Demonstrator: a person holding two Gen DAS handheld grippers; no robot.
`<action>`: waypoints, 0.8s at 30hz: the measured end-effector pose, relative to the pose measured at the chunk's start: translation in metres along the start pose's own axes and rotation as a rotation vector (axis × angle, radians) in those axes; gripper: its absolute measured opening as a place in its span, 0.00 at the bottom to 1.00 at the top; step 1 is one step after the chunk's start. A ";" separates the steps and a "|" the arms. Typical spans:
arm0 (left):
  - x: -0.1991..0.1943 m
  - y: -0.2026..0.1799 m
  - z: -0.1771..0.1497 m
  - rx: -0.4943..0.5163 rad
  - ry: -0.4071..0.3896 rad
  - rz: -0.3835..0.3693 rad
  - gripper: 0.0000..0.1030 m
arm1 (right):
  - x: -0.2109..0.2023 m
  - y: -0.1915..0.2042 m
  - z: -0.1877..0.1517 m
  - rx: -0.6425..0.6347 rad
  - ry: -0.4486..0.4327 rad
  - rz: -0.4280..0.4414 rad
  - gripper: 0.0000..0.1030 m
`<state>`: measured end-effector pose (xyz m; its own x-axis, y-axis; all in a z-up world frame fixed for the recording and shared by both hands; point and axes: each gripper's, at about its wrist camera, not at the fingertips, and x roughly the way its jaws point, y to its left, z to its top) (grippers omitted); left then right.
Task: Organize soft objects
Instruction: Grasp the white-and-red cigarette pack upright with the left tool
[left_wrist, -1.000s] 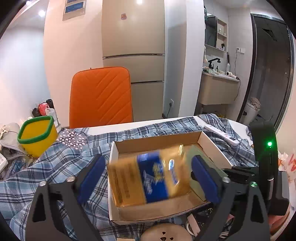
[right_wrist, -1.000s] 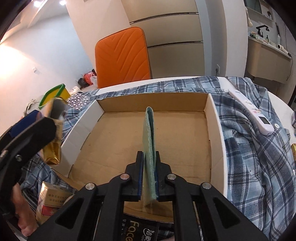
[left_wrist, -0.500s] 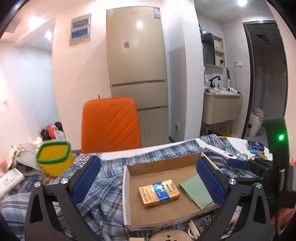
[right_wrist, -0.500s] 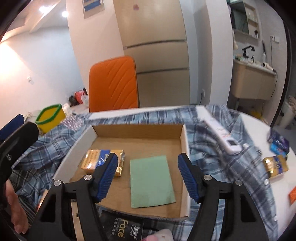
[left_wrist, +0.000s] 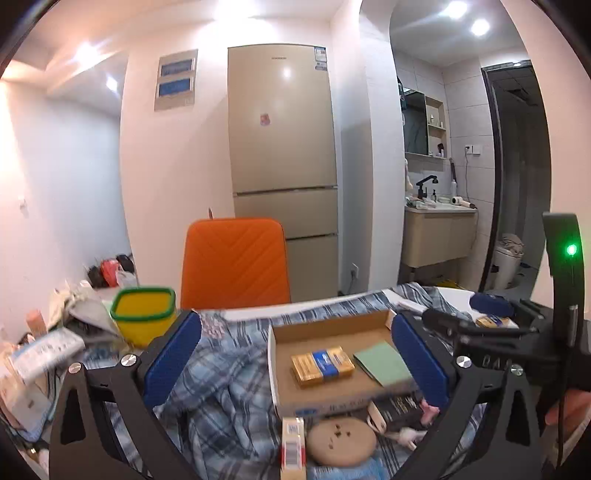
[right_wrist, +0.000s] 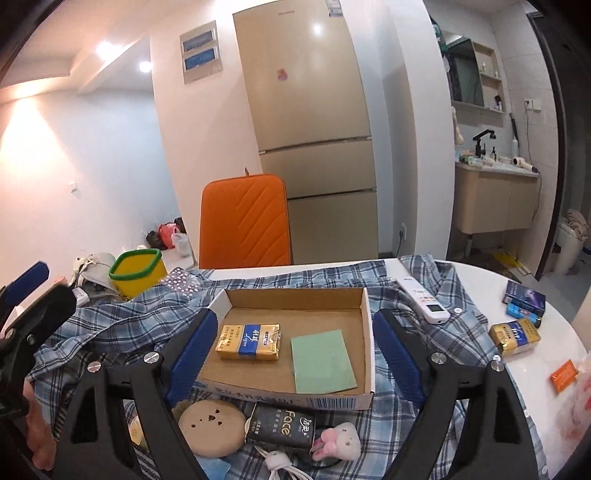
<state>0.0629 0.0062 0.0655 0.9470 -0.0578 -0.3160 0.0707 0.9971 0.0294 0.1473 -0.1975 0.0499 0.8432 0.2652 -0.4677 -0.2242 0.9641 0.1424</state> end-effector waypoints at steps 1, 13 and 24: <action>0.000 0.002 -0.005 -0.005 0.011 -0.005 1.00 | -0.003 0.001 -0.002 -0.002 -0.010 -0.005 0.85; 0.033 0.015 -0.068 -0.042 0.186 -0.009 1.00 | -0.017 0.018 -0.031 -0.071 -0.123 -0.121 1.00; 0.065 0.015 -0.097 -0.044 0.367 -0.060 0.81 | -0.001 0.013 -0.041 -0.063 -0.032 -0.134 1.00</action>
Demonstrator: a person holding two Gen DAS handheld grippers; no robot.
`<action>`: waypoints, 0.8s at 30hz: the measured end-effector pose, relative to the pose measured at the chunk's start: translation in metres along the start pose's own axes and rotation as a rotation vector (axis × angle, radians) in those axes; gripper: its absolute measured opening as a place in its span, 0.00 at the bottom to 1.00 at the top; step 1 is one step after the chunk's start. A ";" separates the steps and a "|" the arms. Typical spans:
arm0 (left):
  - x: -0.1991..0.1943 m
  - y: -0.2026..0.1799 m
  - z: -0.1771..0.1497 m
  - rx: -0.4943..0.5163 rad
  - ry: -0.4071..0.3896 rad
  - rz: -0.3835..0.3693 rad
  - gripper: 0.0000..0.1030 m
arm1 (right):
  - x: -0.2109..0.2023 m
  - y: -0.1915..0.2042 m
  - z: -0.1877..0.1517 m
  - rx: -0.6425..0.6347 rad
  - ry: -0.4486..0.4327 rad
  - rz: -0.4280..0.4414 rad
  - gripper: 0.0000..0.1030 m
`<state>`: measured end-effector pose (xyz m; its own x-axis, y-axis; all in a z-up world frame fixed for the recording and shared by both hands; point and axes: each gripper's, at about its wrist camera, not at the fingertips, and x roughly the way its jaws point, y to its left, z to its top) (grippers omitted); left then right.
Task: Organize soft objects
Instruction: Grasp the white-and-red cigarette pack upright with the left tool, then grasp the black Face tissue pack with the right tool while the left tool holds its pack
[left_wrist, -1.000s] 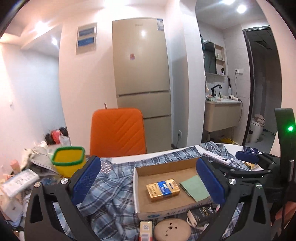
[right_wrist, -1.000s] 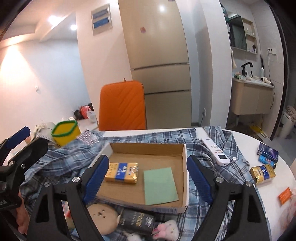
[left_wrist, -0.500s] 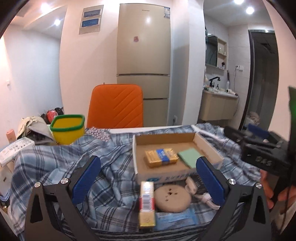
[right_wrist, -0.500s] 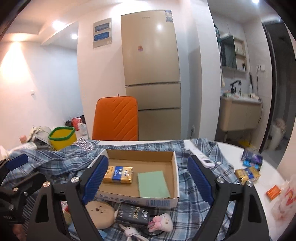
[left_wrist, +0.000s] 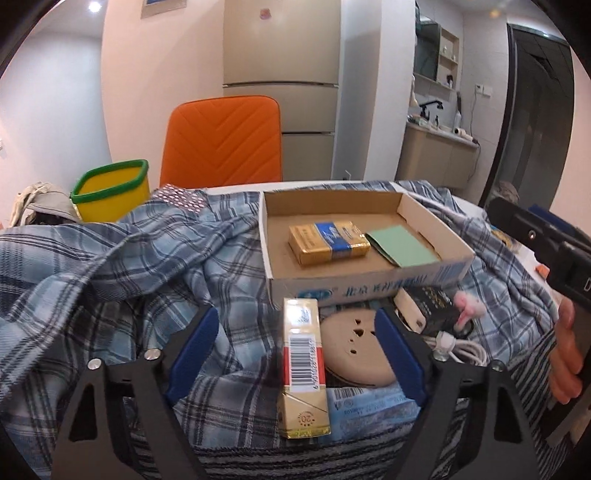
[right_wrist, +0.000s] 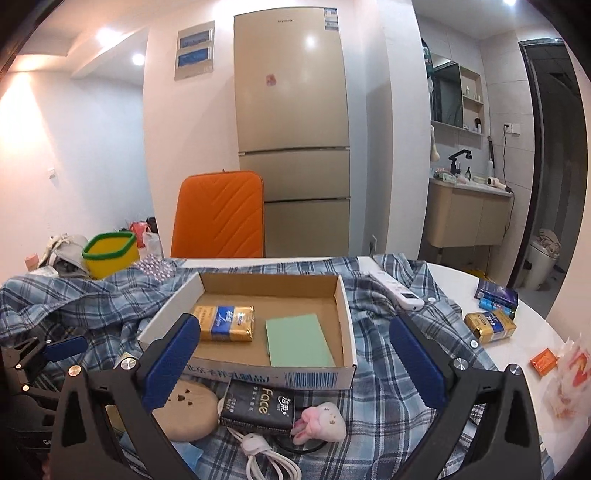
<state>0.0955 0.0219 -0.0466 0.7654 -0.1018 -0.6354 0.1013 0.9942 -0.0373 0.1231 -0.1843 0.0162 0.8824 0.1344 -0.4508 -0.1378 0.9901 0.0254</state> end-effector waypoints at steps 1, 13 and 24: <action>0.001 -0.002 -0.001 0.009 0.008 0.004 0.79 | 0.001 0.001 -0.001 -0.008 0.011 0.010 1.00; -0.005 -0.004 -0.004 0.024 0.004 -0.008 0.22 | 0.007 0.007 -0.005 -0.024 0.073 0.078 1.00; -0.071 -0.003 -0.004 0.008 -0.356 -0.018 0.21 | 0.035 0.001 -0.013 0.061 0.243 0.210 0.94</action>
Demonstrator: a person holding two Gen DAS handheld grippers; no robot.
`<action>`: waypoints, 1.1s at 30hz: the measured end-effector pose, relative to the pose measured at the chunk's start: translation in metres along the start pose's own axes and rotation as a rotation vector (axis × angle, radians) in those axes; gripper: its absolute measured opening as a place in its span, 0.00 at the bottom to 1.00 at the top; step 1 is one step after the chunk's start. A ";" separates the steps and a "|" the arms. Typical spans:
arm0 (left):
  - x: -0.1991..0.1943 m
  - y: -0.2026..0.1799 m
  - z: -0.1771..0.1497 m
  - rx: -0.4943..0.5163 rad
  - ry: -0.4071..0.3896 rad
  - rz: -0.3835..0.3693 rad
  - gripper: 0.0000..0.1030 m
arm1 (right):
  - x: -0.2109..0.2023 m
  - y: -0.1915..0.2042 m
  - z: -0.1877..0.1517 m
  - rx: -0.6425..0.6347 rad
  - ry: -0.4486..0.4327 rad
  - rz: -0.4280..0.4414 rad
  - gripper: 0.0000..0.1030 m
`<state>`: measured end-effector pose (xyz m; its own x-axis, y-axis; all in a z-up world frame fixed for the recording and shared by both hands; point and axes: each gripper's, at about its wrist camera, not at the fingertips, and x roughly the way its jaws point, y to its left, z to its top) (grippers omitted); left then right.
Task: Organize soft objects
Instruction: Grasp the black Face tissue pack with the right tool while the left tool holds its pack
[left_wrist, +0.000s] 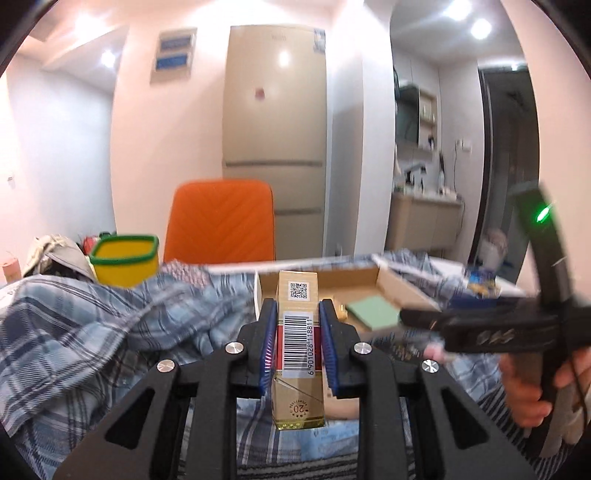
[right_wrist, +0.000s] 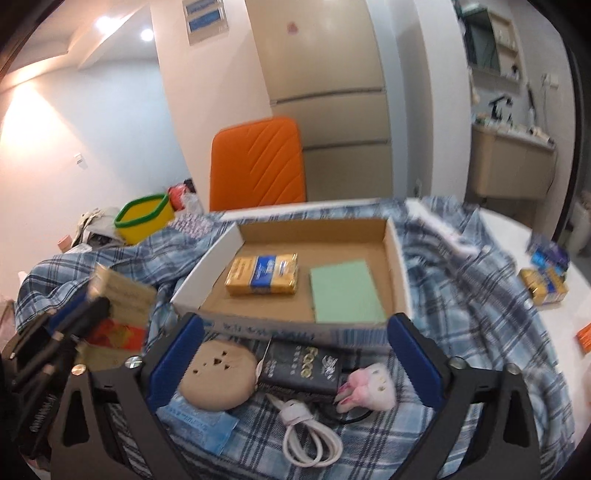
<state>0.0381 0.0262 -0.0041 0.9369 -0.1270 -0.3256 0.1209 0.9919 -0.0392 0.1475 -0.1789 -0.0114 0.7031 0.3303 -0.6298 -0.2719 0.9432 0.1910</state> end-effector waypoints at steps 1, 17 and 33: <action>-0.002 0.001 0.001 -0.006 -0.016 0.001 0.21 | 0.005 -0.001 -0.001 0.008 0.024 0.012 0.92; 0.012 0.005 -0.001 -0.024 0.034 0.012 0.21 | 0.063 -0.006 -0.016 0.060 0.269 0.095 0.77; 0.016 0.007 -0.004 -0.035 0.055 0.013 0.21 | 0.074 -0.006 -0.020 0.044 0.307 0.023 0.72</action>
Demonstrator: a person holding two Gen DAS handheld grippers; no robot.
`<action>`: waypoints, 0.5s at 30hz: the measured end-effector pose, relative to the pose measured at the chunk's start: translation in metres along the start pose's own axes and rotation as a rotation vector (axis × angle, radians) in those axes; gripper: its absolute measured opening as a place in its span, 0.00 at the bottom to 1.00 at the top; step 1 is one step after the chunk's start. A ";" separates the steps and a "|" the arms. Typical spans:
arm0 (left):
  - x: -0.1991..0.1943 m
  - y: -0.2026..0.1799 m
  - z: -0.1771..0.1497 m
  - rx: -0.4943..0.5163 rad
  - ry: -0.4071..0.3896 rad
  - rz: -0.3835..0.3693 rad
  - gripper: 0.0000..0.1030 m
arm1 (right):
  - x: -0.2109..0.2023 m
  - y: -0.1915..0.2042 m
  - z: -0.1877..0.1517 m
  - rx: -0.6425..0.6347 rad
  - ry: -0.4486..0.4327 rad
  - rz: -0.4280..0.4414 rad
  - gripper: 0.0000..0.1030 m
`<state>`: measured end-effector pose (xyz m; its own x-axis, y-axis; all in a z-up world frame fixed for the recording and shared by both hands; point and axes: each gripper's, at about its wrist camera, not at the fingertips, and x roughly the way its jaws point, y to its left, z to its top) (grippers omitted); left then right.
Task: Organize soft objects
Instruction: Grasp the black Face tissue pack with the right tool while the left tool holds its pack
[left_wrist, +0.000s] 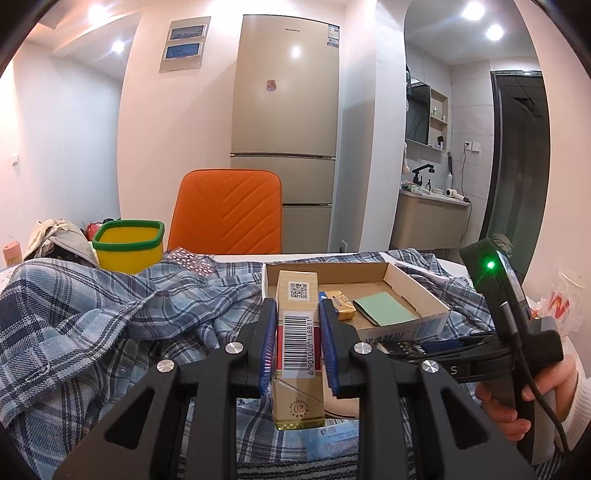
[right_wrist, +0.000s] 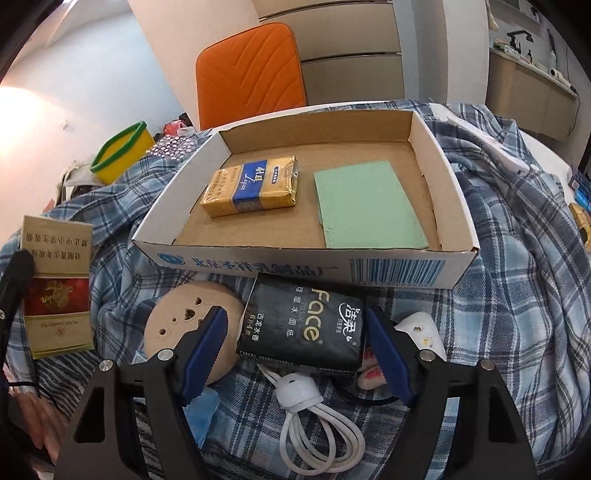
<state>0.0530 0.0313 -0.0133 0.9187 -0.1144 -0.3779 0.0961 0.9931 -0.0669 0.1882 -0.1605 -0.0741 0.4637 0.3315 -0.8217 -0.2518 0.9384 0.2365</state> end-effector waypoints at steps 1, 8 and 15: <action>0.000 0.000 0.000 0.001 -0.001 0.000 0.21 | 0.000 0.001 0.000 -0.003 -0.003 -0.005 0.65; -0.003 0.000 -0.001 0.004 -0.016 -0.001 0.21 | -0.014 0.005 -0.004 -0.027 -0.071 -0.008 0.64; -0.008 -0.003 -0.002 0.011 -0.030 -0.006 0.21 | -0.048 0.024 -0.012 -0.133 -0.232 -0.050 0.64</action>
<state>0.0448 0.0287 -0.0119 0.9292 -0.1195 -0.3497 0.1057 0.9927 -0.0584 0.1495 -0.1549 -0.0348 0.6571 0.3129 -0.6858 -0.3260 0.9383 0.1156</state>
